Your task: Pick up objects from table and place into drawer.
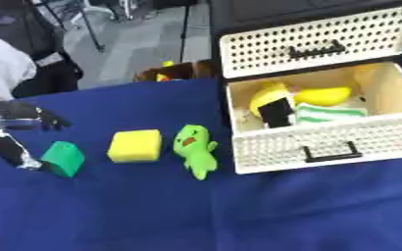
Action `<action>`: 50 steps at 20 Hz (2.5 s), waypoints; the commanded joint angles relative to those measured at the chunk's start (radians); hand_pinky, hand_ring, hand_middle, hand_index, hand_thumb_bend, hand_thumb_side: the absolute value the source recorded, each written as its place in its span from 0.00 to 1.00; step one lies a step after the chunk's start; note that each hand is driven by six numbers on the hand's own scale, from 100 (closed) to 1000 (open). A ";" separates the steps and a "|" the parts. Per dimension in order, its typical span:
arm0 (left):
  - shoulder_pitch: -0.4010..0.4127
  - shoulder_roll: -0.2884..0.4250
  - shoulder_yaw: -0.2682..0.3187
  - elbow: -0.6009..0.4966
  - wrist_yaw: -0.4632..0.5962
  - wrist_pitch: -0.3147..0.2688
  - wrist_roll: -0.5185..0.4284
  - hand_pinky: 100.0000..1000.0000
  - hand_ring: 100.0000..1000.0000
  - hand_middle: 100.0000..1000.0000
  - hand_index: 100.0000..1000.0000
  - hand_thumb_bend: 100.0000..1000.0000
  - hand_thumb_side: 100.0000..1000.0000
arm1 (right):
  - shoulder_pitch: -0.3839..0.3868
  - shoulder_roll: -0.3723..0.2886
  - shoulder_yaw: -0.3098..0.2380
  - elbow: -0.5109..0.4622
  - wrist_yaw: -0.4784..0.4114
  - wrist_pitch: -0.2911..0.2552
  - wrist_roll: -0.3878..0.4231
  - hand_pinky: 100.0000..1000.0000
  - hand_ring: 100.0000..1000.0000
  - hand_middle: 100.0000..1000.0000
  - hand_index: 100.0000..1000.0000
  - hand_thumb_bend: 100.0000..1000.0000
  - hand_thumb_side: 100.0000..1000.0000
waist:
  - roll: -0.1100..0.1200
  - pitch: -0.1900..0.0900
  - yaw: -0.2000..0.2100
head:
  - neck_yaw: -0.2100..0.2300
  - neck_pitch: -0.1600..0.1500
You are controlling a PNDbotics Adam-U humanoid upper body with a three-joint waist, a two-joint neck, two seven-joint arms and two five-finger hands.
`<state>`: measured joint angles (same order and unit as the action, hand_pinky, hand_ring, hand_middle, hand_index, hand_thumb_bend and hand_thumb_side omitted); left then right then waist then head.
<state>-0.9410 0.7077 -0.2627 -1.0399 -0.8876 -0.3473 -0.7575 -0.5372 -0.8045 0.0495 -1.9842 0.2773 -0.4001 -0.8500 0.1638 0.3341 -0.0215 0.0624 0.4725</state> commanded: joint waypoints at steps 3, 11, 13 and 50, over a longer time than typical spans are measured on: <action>-0.017 0.017 0.005 0.020 -0.078 -0.108 -0.100 0.72 0.81 0.82 0.98 0.37 0.37 | -0.019 -0.011 -0.006 -0.016 -0.010 -0.033 -0.024 0.41 0.50 0.44 0.77 0.00 0.96 | -0.003 -0.013 -0.006 | 0.009 -0.015; -0.007 0.001 0.005 0.055 -0.117 -0.127 -0.065 0.70 0.80 0.81 0.93 0.36 0.38 | -0.021 -0.003 -0.011 -0.016 -0.014 -0.028 -0.028 0.41 0.49 0.44 0.77 0.00 0.96 | -0.001 -0.002 -0.021 | 0.015 -0.024; -0.006 -0.002 0.005 0.060 -0.116 -0.129 -0.057 0.69 0.79 0.80 0.91 0.36 0.38 | -0.020 -0.001 -0.011 -0.016 -0.014 -0.026 -0.029 0.41 0.49 0.44 0.77 0.00 0.96 | 0.000 0.000 -0.025 | 0.017 -0.027; -0.018 0.020 0.027 -0.144 0.006 -0.116 0.036 0.49 0.61 0.53 0.66 0.07 0.28 | -0.008 0.018 -0.012 -0.016 -0.034 -0.006 -0.028 0.41 0.49 0.43 0.77 0.00 0.95 | -0.014 -0.048 0.008 | 0.001 -0.001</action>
<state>-0.9433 0.6790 -0.2564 -1.1451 -0.9096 -0.4250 -0.6803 -0.5361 -0.7758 0.0487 -1.9842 0.2521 -0.3887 -0.8610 0.1580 0.3131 -0.0159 0.0667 0.4691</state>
